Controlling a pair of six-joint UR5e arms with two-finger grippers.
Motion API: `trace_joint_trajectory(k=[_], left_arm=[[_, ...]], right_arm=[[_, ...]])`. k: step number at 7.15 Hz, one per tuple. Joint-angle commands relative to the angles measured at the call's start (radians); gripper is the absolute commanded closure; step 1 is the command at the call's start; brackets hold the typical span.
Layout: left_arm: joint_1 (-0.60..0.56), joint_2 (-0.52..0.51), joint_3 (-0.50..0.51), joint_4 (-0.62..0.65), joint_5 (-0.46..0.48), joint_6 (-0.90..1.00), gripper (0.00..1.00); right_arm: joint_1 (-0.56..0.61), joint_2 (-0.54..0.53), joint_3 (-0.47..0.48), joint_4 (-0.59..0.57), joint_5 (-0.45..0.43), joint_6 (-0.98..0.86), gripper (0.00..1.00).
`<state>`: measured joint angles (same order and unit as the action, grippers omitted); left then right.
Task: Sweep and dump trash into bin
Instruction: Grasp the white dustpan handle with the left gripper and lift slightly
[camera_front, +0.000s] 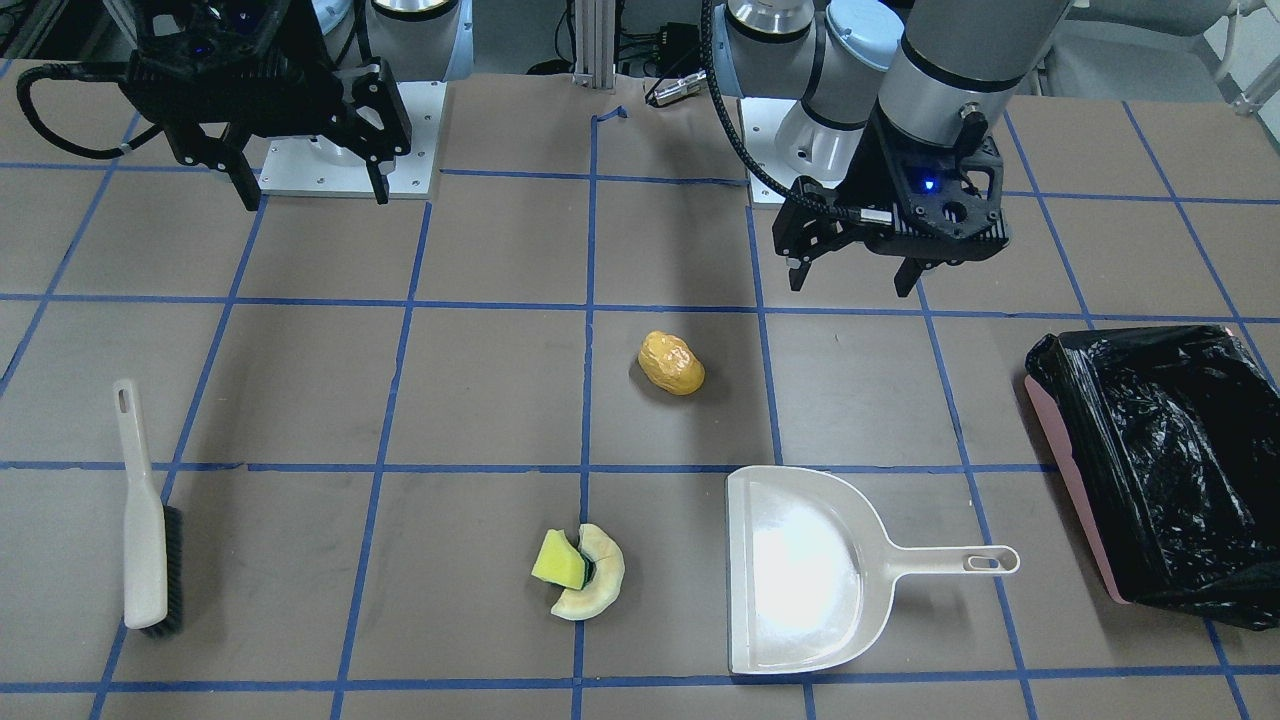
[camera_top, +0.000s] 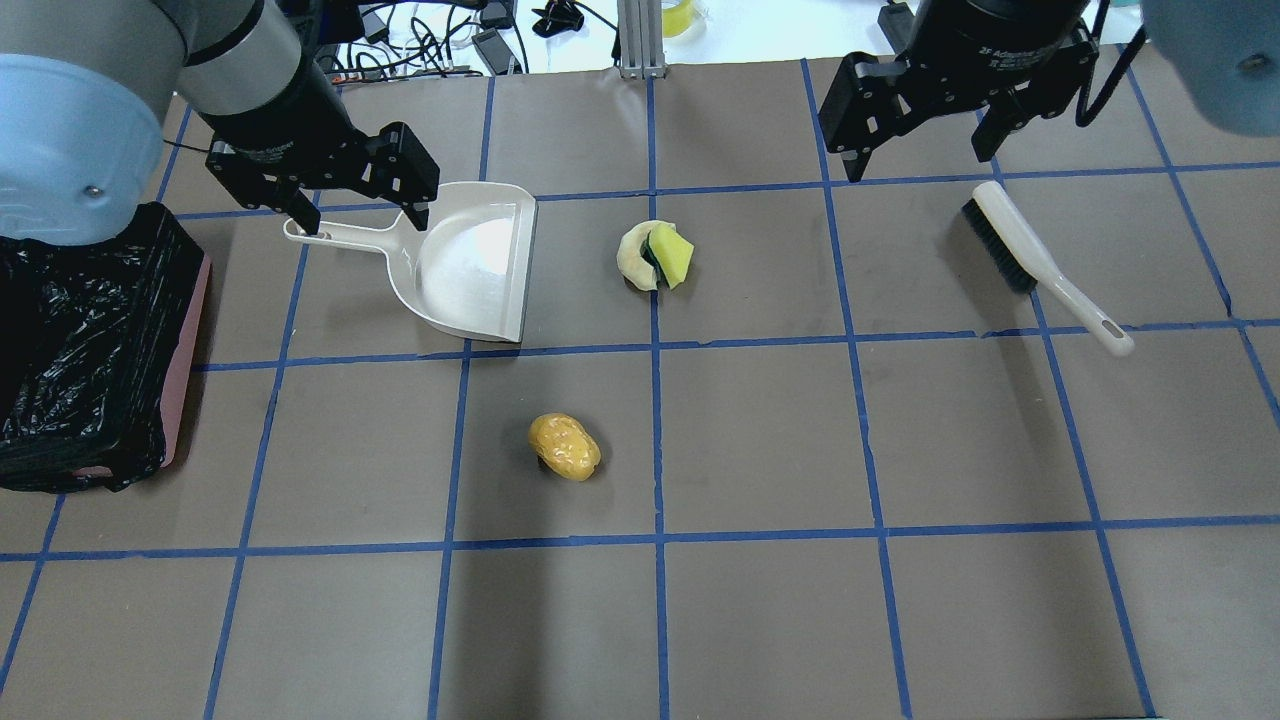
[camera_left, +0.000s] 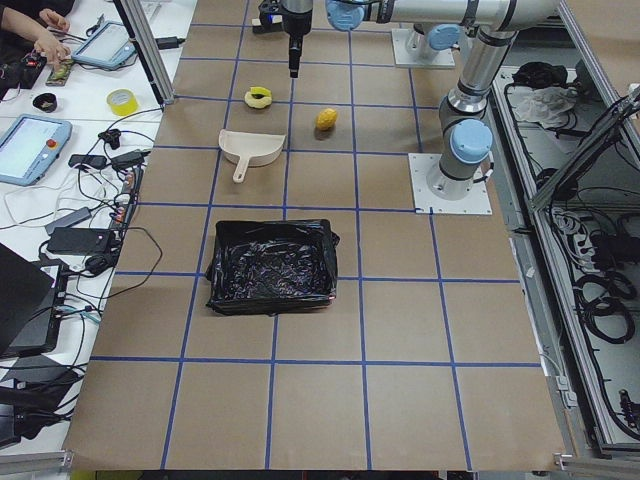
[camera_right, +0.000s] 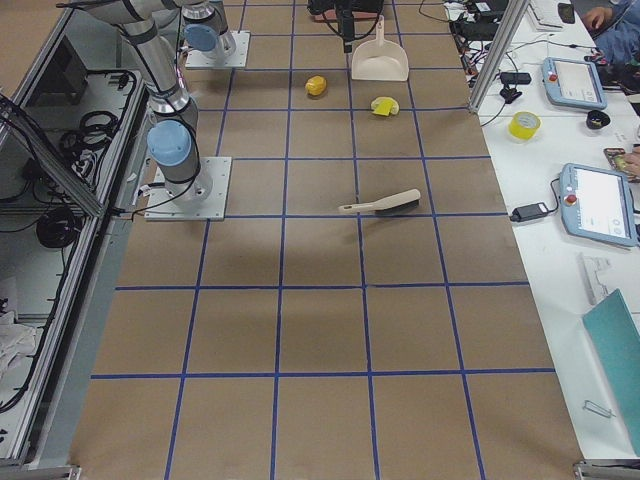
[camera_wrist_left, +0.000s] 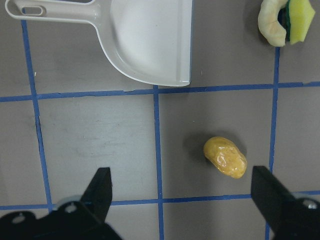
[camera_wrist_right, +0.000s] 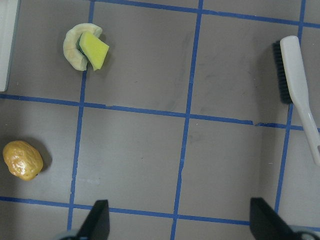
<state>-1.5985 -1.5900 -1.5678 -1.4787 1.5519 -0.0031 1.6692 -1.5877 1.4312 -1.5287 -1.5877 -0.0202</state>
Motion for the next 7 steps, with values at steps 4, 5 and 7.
trace_joint_trajectory(k=[4,5,7], left_arm=[[0.081,-0.014,0.002,0.011,0.003,0.244,0.00],[0.165,-0.034,0.002,0.012,0.005,0.435,0.00],[0.235,-0.121,0.002,0.099,0.011,0.814,0.00]], right_arm=[[0.000,0.000,0.000,0.001,0.000,-0.001,0.00],[0.000,0.000,0.002,0.001,0.000,-0.001,0.00],[0.000,0.000,0.003,0.002,0.000,0.000,0.00]])
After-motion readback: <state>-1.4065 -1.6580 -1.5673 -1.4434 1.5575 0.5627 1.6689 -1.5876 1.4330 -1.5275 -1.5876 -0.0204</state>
